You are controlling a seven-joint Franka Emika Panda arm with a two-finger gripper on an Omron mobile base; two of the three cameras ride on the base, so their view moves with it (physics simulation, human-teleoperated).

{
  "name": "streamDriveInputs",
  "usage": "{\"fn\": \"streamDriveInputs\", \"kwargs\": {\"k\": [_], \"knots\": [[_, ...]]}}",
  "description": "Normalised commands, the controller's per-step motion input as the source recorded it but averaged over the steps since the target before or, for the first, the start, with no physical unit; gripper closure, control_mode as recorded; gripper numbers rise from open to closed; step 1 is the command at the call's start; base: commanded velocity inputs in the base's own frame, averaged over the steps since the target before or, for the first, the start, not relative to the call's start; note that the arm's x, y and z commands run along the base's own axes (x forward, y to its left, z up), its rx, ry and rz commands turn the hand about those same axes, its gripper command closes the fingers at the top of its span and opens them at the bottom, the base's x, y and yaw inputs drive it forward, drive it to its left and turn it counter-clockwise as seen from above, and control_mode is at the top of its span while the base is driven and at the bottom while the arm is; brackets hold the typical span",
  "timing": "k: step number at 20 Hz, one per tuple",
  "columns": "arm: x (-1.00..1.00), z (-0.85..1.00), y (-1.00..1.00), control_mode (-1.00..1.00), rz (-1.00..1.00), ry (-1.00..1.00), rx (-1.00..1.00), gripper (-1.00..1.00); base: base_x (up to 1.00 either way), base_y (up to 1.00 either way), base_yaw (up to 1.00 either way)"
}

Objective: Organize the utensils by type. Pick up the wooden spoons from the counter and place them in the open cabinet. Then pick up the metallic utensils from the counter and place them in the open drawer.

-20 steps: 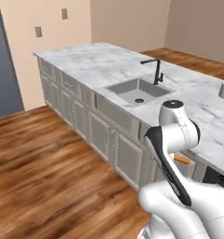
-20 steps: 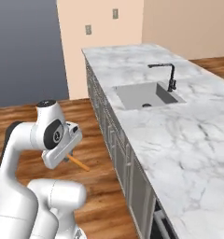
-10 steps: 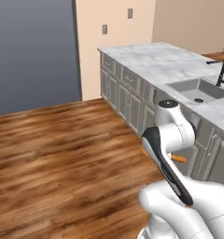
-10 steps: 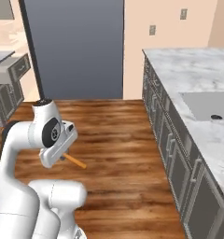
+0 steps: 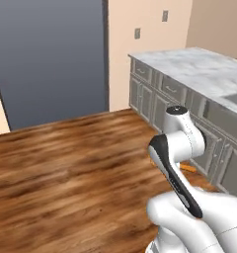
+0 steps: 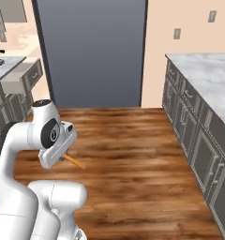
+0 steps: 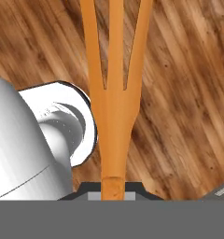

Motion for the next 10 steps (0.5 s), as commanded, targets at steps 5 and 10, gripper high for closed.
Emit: {"fn": "streamDriveInputs", "kwargs": {"k": [5, 10], "knots": [[0.0, 0.0, 0.0, 1.0, 0.0, 0.0, 0.0, 1.0, 0.82, 0.99, 0.0], [0.0, 0.0, 0.0, 1.0, 0.0, 0.0, 0.0, 1.0, 0.9, 0.87, 0.0]]}}
